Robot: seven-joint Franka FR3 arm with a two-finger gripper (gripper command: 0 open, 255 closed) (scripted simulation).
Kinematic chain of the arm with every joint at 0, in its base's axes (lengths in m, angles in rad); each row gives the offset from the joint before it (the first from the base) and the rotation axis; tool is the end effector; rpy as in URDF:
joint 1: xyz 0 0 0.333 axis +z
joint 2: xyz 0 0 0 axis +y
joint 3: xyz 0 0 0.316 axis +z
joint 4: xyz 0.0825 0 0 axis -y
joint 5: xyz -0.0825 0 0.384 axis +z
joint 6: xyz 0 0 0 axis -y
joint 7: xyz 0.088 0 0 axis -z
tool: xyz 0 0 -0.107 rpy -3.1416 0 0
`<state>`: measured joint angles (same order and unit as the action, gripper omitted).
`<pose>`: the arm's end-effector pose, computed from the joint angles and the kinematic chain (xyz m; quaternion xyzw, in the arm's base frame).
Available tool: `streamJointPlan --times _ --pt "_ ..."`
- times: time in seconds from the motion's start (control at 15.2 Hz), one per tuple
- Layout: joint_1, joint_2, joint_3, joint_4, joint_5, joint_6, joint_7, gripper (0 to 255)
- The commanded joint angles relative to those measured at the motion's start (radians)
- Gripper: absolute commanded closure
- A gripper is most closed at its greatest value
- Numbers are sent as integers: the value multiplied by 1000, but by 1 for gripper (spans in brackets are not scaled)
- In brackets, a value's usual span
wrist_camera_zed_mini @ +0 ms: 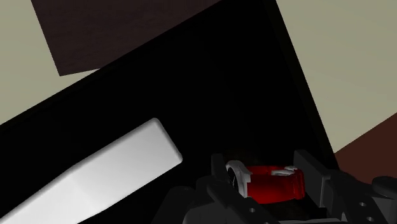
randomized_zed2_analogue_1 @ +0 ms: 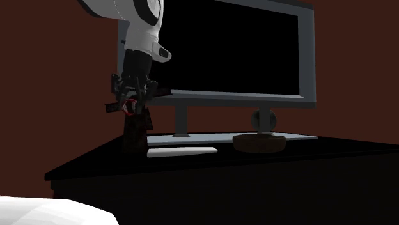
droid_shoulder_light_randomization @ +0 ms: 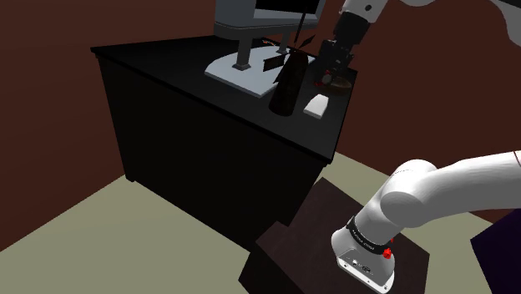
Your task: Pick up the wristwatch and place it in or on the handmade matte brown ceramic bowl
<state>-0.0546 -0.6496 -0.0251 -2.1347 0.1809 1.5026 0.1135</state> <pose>0.3400 -0.0098 0.6462 -0.9914 0.0866 -0.0068 0.0978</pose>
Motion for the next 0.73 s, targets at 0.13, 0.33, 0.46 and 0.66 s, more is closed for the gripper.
streamJointPlan --times 0.13,0.33,0.46,0.66 --pt "-21 52 -71 47 -38 -10 -83 255" --pt "-36 105 -129 93 -65 -14 -153 255" --pt "-45 145 -168 130 -79 -16 -200 255" --pt "-57 212 -226 193 -93 -22 -271 255"
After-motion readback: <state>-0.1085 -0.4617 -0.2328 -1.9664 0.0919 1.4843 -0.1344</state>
